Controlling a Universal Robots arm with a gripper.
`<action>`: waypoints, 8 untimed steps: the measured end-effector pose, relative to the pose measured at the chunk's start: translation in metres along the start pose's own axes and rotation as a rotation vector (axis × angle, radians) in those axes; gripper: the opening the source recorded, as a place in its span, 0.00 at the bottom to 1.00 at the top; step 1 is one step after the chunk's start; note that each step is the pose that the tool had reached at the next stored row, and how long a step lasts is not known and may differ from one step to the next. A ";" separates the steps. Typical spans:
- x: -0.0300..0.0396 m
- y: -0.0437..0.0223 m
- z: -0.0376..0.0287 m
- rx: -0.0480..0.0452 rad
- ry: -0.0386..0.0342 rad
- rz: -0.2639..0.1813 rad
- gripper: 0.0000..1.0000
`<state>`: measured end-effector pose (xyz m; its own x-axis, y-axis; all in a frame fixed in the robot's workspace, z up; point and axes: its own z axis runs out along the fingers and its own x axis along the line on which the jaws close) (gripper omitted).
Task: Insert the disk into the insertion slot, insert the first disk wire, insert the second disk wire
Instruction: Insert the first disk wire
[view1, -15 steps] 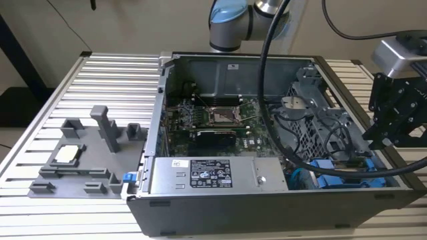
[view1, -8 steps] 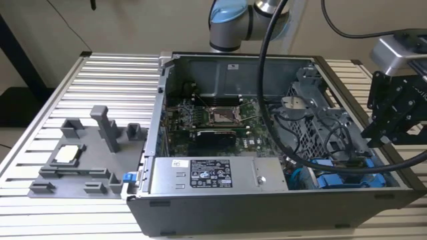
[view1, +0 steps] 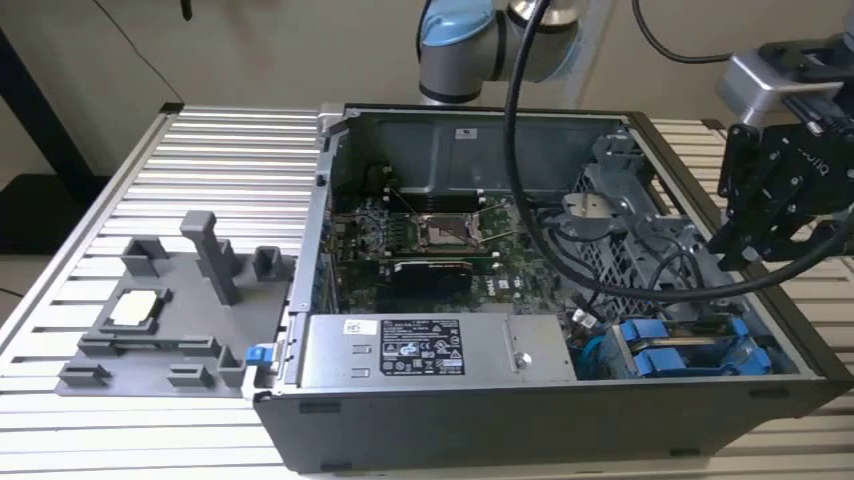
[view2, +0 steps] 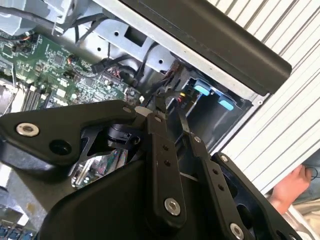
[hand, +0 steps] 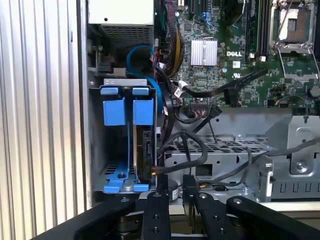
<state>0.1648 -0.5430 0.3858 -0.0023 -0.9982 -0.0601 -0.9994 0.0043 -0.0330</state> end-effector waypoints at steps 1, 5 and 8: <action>-0.0033 0.0000 0.0002 0.0000 0.0000 0.000 0.27; -0.0159 0.0001 0.0010 0.0000 0.0000 0.000 0.27; -0.0253 0.0001 0.0016 0.0000 0.0001 0.000 0.27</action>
<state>0.1648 -0.5176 0.3857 -0.0022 -0.9982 -0.0601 -0.9994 0.0042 -0.0330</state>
